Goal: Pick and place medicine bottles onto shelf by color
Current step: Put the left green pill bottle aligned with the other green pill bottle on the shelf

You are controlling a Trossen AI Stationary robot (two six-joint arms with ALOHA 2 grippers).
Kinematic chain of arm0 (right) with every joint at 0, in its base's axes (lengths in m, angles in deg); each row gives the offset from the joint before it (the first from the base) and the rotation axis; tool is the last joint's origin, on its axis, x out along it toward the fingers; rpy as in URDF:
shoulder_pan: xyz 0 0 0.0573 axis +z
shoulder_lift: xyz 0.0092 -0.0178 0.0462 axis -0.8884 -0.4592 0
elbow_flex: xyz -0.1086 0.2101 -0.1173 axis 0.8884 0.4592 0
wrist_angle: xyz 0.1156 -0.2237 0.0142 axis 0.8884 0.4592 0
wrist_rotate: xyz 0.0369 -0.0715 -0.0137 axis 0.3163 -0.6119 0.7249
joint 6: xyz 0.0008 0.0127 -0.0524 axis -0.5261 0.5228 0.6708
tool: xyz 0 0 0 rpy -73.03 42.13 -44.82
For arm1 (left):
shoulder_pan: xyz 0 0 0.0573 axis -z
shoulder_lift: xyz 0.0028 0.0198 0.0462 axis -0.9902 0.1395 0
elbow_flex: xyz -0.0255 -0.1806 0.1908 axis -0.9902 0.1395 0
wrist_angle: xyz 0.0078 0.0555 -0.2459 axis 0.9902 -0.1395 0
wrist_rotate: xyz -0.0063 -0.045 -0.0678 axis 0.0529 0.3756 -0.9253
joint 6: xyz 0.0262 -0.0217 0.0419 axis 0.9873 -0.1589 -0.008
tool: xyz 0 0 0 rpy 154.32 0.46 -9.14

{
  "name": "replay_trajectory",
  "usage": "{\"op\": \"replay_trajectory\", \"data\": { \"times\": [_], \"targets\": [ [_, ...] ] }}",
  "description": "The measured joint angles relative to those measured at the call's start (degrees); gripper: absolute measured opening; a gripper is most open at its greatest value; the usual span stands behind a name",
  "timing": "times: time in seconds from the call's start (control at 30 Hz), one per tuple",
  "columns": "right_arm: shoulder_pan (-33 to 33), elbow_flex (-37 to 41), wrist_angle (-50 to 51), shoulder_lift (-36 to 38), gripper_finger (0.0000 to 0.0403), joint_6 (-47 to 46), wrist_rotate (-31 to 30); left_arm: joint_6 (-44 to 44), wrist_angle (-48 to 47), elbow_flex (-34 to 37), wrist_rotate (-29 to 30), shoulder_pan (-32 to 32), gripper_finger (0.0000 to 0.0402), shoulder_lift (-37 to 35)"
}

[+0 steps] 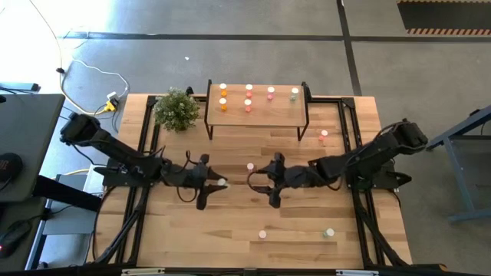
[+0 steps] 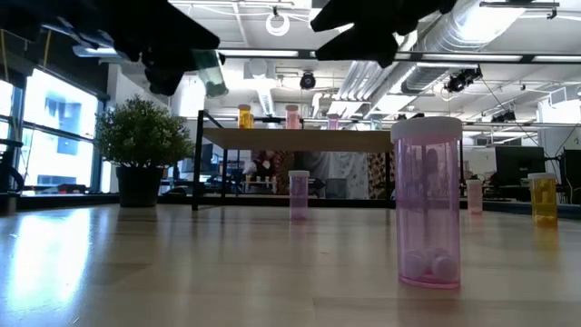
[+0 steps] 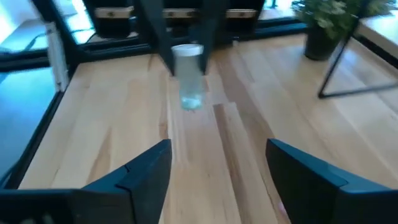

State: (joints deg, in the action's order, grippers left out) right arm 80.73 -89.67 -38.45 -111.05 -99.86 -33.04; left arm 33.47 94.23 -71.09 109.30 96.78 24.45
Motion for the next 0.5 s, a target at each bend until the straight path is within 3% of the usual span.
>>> {"op": "replay_trajectory", "data": {
  "times": [0.5],
  "targets": [
    [-9.0,0.0,-9.9,-1.3,0.0256,10.8,12.4,5.2,-0.6,-3.8,-0.1,-5.9,0.0117,0.0]
  ]
}}
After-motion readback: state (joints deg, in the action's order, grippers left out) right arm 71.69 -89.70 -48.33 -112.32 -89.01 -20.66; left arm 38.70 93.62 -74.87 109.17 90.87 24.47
